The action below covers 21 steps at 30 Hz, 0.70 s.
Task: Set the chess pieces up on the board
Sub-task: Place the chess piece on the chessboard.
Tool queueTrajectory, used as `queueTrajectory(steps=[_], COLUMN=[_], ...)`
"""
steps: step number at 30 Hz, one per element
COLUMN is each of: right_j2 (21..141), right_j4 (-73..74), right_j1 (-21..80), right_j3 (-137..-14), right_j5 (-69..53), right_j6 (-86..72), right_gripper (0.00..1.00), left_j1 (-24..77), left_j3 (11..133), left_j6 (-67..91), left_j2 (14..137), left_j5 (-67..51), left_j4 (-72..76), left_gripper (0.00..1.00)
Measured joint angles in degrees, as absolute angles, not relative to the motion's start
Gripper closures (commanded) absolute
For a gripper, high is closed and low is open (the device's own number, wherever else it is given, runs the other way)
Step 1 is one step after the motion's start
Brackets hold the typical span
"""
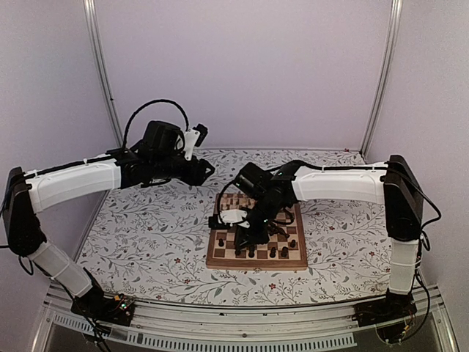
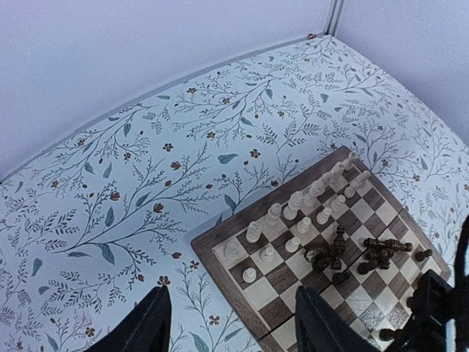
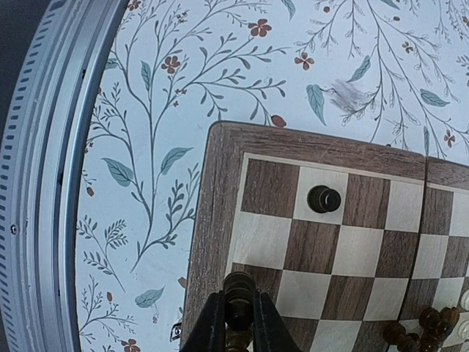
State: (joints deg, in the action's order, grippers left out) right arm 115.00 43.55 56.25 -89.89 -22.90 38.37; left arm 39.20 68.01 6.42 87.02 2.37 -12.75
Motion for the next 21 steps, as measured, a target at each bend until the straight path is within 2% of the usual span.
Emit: queueTrajectory(steps=[11,21], right_j2=[115.9,116.6], right_j4=[43.7,43.7], right_j1=[56.2,56.2], right_j3=[-89.9,-90.0], right_j5=[-21.5,-21.4], right_j6=[38.4,38.4], right_gripper=[0.82,0.8], left_j1=[39.2,39.2], left_j3=[68.0,68.0], left_j6=[6.0,6.0], left_j2=[86.8,86.8], left_j5=[2.3,2.1], left_j4=[-12.8,-12.8], left_gripper=[0.4,0.4])
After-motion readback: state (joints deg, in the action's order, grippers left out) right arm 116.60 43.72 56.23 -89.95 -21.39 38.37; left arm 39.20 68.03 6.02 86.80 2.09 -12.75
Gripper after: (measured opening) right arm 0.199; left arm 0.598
